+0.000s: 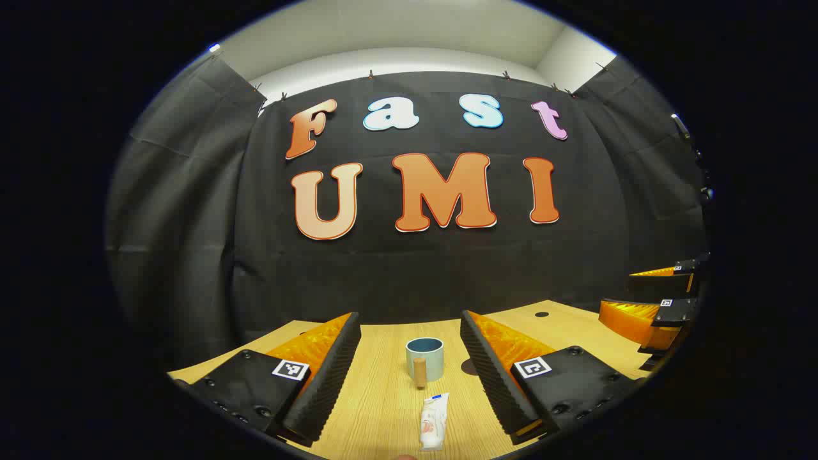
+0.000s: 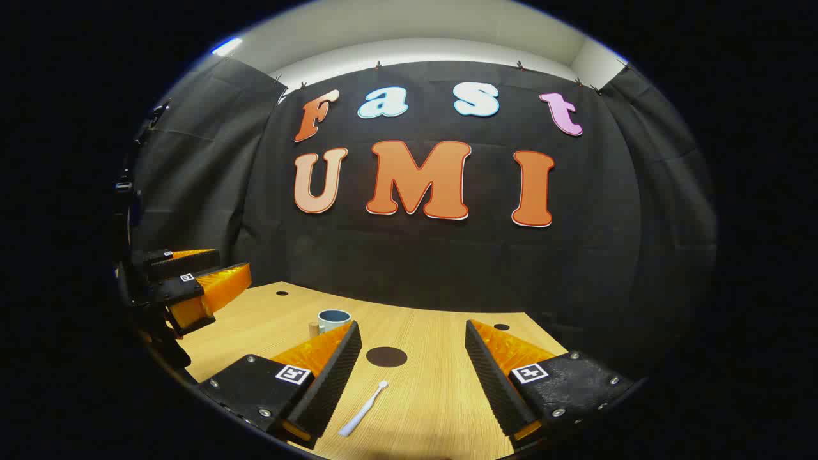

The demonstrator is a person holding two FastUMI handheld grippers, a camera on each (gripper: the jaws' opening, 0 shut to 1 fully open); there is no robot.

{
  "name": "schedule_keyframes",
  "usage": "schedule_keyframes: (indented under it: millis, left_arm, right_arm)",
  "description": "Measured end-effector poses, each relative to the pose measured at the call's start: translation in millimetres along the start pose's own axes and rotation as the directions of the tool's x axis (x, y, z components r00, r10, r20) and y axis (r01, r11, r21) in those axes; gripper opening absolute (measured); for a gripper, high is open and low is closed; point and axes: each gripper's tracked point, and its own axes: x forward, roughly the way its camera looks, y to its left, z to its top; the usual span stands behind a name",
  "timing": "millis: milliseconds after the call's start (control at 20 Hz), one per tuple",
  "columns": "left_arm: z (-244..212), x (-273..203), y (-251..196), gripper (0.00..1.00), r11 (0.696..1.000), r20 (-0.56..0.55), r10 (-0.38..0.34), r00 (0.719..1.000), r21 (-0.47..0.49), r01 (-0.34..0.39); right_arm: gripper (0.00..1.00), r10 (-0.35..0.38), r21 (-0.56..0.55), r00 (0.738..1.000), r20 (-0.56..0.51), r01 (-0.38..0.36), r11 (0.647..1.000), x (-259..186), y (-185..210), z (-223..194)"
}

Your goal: Put the toothbrush and toothpaste on the desktop into the cup, then pick up the cup and place it on the coaster on the desktop.

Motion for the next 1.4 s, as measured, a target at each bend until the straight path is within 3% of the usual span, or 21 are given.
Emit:
schedule_keyframes:
  millis: [550, 800, 1100, 1250, 1400]
  left_arm:
    - [2.3, -4.0, 1.0, 1.00, 1.000, -0.007, 0.008, 1.000, 0.024, -0.008]
    - [-9.2, 4.1, -4.6, 1.00, 0.999, -0.047, -0.038, 0.998, 0.024, 0.039]
    - [-37.1, 21.3, -3.7, 1.00, 0.997, -0.150, -0.071, 0.986, 0.010, 0.073]
    - [-59.5, 29.5, -1.7, 1.00, 0.997, -0.234, -0.078, 0.969, 0.009, 0.083]
    - [-89.4, 34.8, 2.2, 1.00, 0.996, -0.324, -0.088, 0.942, -0.021, 0.085]
  right_arm:
    - [0.98, 0.032, 0.037, 0.997, -0.075, -0.029, 0.999, 2.5, 12.4, -14.0]
    - [0.98, 0.062, 0.038, 0.988, -0.144, -0.057, 0.998, 11.8, 15.4, -27.1]
    - [0.98, 0.079, 0.013, 0.954, -0.289, -0.078, 0.997, 19.8, 22.4, -60.3]
    - [0.98, 0.125, 0.050, 0.928, -0.352, -0.115, 0.992, 24.5, 33.9, -77.3]
    - [0.98, 0.115, 0.048, 0.901, -0.417, -0.105, 0.993, 31.2, 34.9, -99.9]
